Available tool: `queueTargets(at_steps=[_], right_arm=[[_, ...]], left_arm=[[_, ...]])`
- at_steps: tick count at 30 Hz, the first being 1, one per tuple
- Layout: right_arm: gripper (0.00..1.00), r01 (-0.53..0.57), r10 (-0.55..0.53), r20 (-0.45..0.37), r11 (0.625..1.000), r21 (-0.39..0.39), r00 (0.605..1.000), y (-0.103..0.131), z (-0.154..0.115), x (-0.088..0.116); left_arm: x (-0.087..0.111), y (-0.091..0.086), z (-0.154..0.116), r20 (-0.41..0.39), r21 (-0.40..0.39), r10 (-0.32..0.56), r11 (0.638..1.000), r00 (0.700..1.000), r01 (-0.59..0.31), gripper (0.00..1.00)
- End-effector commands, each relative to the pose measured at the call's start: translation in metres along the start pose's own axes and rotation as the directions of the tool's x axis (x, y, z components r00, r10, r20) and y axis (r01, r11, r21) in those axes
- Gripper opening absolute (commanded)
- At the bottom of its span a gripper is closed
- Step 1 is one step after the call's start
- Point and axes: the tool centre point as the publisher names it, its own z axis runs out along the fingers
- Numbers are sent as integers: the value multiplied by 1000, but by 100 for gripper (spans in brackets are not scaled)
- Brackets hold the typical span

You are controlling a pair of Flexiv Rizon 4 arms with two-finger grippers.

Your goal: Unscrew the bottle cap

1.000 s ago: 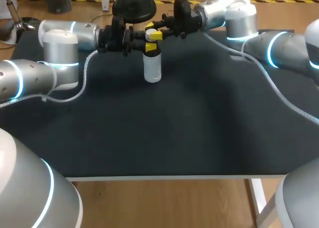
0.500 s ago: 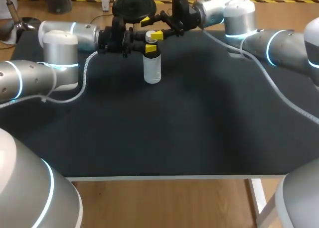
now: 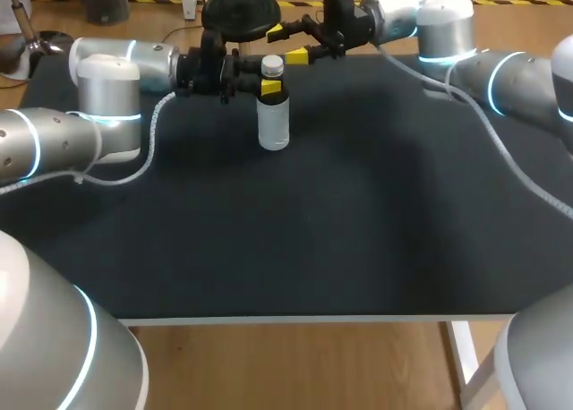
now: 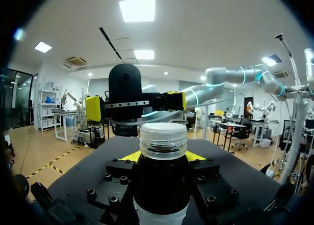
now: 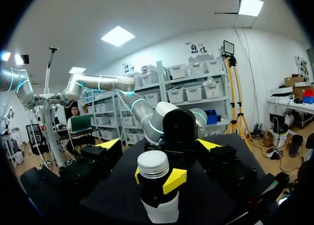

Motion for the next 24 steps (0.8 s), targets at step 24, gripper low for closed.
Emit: queueTargets(at_steps=[24], right_arm=[[100,44,-61,766,998,43,640,24,-13,31]], left_arm=[[0,1,0,1,2,2,1000,1000,-2,0]])
